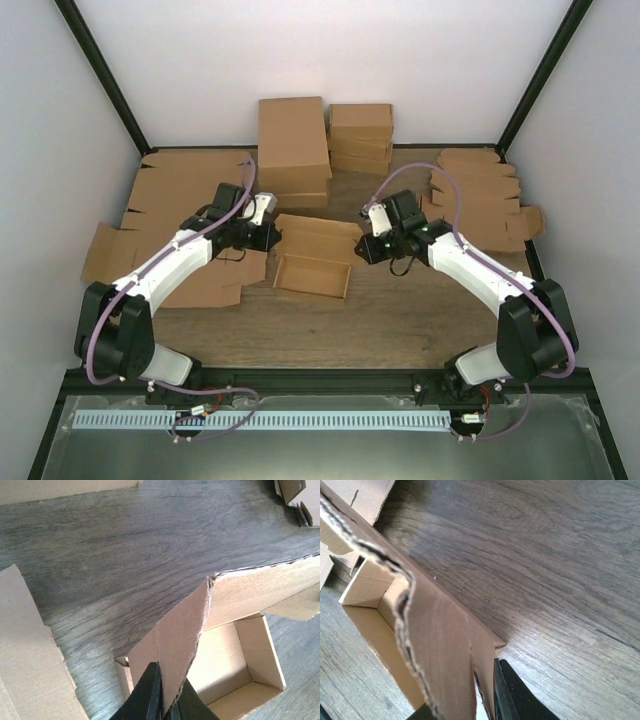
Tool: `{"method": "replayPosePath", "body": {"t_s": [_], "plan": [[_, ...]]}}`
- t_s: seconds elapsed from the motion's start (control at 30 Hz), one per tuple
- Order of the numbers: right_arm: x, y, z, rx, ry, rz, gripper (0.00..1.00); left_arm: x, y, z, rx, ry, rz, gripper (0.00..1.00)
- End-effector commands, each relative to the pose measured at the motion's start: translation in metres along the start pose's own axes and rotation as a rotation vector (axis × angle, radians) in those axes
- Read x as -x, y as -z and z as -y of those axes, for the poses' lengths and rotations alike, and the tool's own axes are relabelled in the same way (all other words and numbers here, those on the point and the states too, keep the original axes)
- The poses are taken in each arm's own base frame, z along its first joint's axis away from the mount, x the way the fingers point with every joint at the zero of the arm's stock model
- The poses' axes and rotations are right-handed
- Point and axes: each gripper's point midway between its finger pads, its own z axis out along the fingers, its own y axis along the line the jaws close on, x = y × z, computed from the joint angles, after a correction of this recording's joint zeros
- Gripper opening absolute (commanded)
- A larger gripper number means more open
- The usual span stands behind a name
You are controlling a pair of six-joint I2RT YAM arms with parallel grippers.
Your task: Fold the paper box
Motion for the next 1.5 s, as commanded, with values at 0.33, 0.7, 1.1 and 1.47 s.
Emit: {"method": "replayPosePath", "body": {"t_s": [0.33, 0.7, 1.1, 1.47], "plan": [[0.015, 0.008, -0.024, -0.121, -0.226, 0.146, 0.09, -0.014, 0.007, 0.015, 0.122, 0.075, 0.114, 0.04], [0.014, 0.001, -0.038, -0.185, -0.302, 0.309, 0.10, -0.027, 0.019, 0.036, 0.077, 0.164, 0.295, 0.04], [-0.008, -0.014, -0.025, -0.205, -0.250, 0.292, 0.11, -0.050, 0.004, 0.030, 0.069, 0.200, 0.259, 0.04], [-0.013, -0.016, -0.022, -0.210, -0.213, 0.296, 0.10, -0.058, -0.001, 0.039, 0.036, 0.247, 0.231, 0.04]]}}
